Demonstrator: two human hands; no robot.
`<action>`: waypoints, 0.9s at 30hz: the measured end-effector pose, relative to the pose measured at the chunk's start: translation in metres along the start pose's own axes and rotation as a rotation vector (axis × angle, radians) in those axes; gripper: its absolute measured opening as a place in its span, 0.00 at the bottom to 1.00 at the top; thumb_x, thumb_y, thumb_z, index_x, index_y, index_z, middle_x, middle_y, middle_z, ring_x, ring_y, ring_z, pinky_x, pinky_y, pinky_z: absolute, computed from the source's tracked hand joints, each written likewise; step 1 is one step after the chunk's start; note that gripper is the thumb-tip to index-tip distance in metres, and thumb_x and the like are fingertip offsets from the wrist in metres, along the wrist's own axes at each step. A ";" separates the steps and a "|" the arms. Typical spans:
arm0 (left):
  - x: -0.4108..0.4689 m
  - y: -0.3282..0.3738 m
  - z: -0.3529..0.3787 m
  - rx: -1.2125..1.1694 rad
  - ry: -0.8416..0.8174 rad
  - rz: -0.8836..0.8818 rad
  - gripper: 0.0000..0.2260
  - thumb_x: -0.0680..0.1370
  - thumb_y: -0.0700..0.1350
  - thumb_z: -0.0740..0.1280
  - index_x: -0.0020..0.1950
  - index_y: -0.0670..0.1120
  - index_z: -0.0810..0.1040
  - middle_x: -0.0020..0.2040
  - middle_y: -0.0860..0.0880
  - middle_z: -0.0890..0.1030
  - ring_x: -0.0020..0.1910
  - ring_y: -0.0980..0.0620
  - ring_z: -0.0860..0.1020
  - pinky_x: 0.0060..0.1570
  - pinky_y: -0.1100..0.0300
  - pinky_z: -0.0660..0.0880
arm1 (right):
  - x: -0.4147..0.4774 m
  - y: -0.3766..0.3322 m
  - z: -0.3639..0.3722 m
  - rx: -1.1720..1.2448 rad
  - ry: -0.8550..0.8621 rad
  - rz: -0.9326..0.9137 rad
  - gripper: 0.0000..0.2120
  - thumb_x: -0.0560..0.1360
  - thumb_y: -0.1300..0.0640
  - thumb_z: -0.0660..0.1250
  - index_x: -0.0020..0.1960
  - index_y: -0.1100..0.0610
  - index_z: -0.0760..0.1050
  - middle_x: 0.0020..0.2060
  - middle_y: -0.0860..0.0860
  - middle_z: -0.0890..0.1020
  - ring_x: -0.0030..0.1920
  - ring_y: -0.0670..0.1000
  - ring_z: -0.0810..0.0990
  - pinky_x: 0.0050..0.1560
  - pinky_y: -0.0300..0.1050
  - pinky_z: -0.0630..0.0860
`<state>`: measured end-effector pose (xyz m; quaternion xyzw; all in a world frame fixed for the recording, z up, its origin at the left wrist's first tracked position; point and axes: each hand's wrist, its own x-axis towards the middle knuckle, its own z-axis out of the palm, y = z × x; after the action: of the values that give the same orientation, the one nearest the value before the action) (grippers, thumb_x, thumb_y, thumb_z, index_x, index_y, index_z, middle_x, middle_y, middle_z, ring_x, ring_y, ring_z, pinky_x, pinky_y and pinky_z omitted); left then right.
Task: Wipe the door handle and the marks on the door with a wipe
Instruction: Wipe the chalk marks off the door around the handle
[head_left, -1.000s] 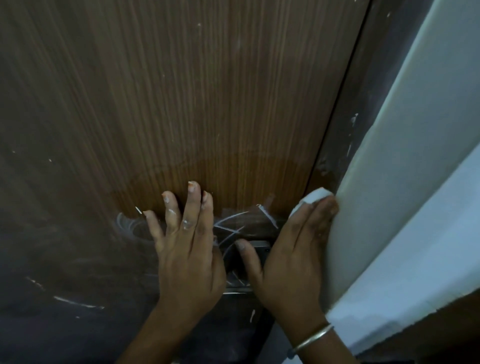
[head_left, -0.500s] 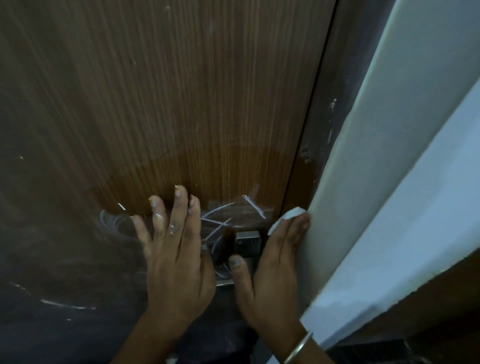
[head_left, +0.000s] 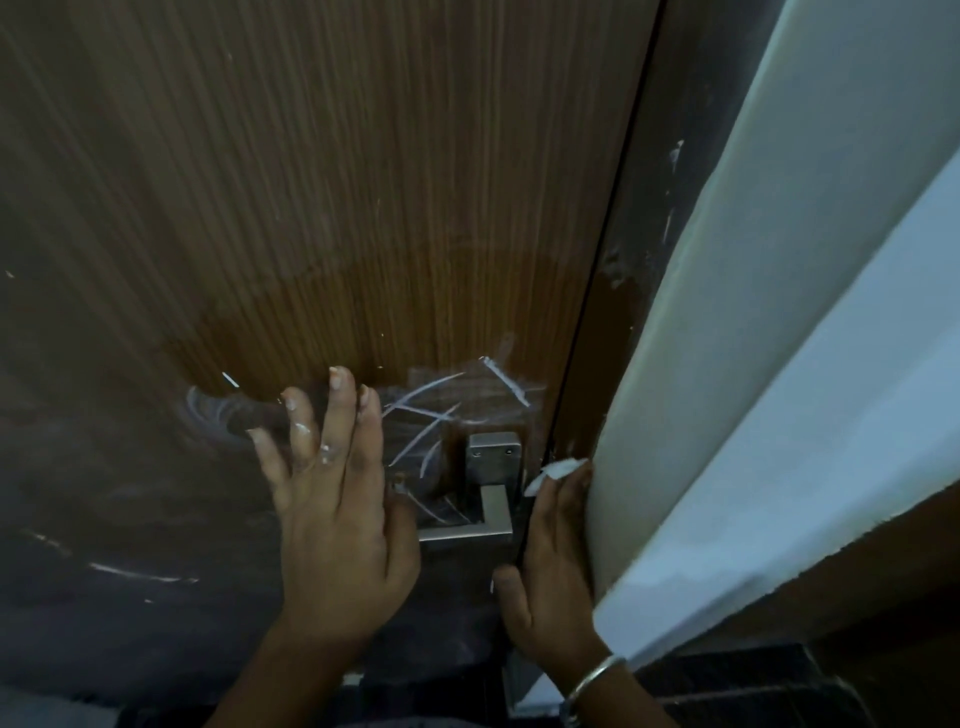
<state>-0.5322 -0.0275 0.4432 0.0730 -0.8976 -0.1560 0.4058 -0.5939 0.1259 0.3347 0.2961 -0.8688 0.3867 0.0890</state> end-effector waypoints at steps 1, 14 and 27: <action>-0.001 0.000 0.000 0.000 -0.002 0.001 0.30 0.70 0.41 0.57 0.71 0.37 0.55 0.73 0.43 0.53 0.73 0.37 0.46 0.71 0.45 0.35 | -0.001 0.002 0.003 0.029 0.011 -0.002 0.45 0.70 0.47 0.58 0.74 0.54 0.30 0.73 0.51 0.29 0.74 0.49 0.32 0.72 0.41 0.34; -0.032 0.002 0.019 -0.098 -0.049 0.018 0.29 0.71 0.40 0.56 0.72 0.40 0.55 0.73 0.45 0.58 0.76 0.49 0.47 0.72 0.43 0.41 | -0.004 0.005 0.012 0.065 0.059 -0.013 0.41 0.77 0.36 0.50 0.75 0.58 0.33 0.73 0.60 0.36 0.75 0.51 0.34 0.73 0.41 0.37; -0.066 0.006 0.022 -0.181 -0.214 -0.054 0.25 0.74 0.40 0.57 0.71 0.40 0.58 0.73 0.43 0.60 0.74 0.48 0.55 0.74 0.51 0.50 | -0.002 0.021 0.017 -0.083 -0.007 -0.083 0.43 0.76 0.36 0.52 0.74 0.59 0.31 0.72 0.58 0.31 0.74 0.58 0.35 0.74 0.55 0.38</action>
<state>-0.5049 -0.0002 0.3846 0.0432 -0.9158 -0.2539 0.3082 -0.6030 0.1257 0.3090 0.3293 -0.8714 0.3454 0.1141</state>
